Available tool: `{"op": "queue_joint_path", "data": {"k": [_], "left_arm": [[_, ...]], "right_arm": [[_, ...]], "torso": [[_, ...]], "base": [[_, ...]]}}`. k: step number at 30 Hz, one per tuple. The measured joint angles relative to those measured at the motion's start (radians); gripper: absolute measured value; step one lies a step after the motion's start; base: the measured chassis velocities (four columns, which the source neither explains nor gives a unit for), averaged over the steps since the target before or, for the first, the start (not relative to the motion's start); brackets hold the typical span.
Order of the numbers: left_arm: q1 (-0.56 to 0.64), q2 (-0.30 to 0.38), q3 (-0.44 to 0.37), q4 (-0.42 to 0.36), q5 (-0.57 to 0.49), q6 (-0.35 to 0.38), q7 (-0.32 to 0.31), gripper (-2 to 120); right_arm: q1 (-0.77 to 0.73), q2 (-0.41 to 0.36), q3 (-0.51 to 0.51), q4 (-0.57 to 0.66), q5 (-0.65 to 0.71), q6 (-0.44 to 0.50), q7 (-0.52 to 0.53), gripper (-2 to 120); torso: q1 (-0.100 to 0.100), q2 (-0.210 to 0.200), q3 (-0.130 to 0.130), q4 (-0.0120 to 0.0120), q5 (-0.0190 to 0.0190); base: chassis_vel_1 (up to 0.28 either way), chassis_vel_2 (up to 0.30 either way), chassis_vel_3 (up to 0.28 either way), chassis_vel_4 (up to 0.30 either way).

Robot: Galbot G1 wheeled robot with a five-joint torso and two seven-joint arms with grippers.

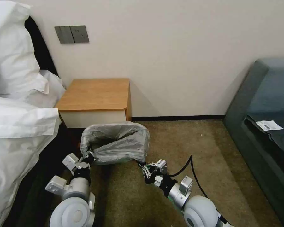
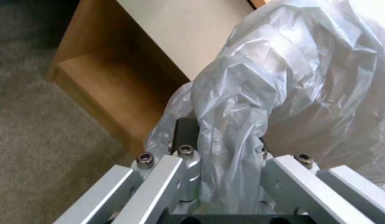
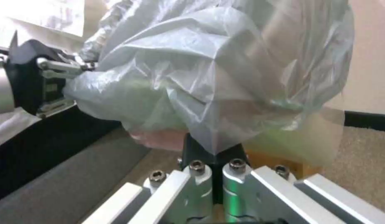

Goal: Pick up the garbage bag from the table and place it over the trash can.

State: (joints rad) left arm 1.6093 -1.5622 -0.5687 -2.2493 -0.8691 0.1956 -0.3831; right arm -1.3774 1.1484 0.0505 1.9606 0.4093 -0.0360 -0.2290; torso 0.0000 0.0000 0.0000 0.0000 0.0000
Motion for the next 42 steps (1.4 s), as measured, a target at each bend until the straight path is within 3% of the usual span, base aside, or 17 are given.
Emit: {"op": "queue_joint_path", "data": {"k": [13,25,39,42], "left_arm": [[0.004,-0.004,0.001,-0.023,-0.019,0.003,-0.002,8],[0.039,0.008,0.013,-0.112,-0.073,0.05,-0.032,8],[0.033,0.003,0.0,-0.123,-0.107,0.072,-0.056,8],[0.02,0.004,-0.016,-0.111,-0.111,0.075,-0.062,8]], "right_arm": [[0.01,0.015,-0.016,-0.071,-0.028,0.01,0.0,0],[0.077,0.044,-0.007,-0.224,-0.035,0.044,-0.002,0],[0.101,0.069,0.008,-0.295,-0.079,0.096,-0.006,0],[0.081,0.069,0.019,-0.293,-0.11,0.118,-0.021,6]], "torso": [[0.0,0.0,0.0,0.0,0.0],[0.0,0.0,0.0,0.0,0.0],[0.0,0.0,0.0,0.0002,0.0],[0.0,0.0,0.0,0.0002,0.0001]], "base": [[0.0,0.0,0.0,0.0],[0.0,0.0,0.0,0.0],[0.0,0.0,0.0,0.0],[0.0,0.0,0.0,0.0]]}}
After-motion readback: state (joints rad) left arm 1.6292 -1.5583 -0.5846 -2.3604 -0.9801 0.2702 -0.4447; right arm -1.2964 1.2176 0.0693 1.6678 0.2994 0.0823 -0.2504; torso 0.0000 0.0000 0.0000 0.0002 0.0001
